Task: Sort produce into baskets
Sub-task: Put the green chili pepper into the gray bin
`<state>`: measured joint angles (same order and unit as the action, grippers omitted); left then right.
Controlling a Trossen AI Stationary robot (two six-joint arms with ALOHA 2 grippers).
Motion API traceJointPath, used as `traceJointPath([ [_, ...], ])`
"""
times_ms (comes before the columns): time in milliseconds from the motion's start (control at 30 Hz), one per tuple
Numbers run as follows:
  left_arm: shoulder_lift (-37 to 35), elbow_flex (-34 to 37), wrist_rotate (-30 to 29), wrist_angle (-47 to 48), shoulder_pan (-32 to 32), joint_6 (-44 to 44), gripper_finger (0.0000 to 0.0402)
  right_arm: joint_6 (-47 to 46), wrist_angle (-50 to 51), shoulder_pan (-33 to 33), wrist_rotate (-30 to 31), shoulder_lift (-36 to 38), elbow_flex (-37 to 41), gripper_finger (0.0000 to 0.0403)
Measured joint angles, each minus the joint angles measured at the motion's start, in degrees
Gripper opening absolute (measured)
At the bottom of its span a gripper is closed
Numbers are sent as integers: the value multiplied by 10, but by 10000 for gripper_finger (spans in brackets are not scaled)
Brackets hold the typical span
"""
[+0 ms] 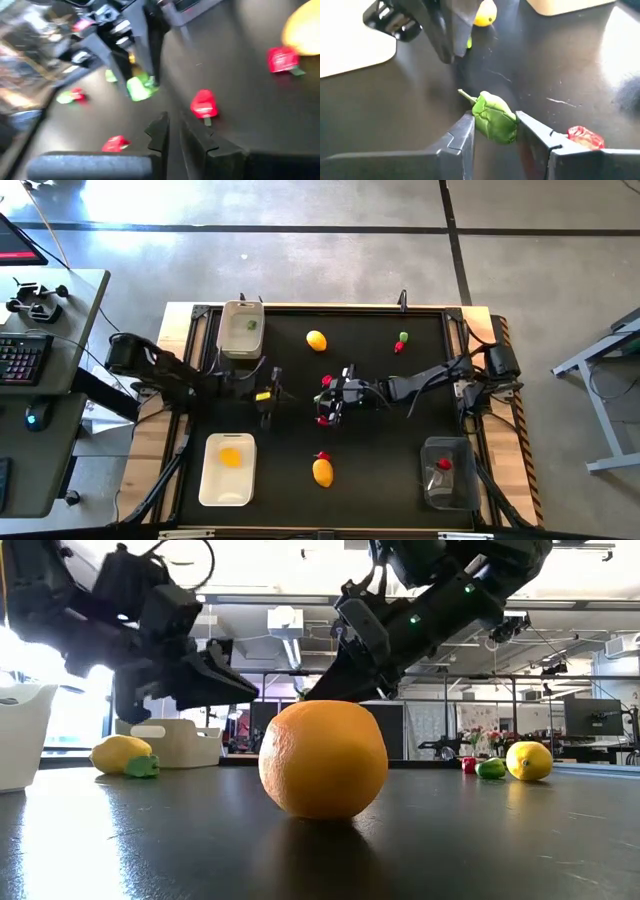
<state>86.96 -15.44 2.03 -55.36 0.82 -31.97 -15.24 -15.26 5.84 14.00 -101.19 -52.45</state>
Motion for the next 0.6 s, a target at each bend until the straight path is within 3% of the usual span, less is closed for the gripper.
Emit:
traceJointPath([
  [133, 0, -8, -72, -36, 33, -3, 58, 3, -4, -1, 0, 0, 0, 108],
  [600, 0, -56, -88, 13, 61, 4, 78, 27, -31, -1, -3, 0, 0, 108],
])
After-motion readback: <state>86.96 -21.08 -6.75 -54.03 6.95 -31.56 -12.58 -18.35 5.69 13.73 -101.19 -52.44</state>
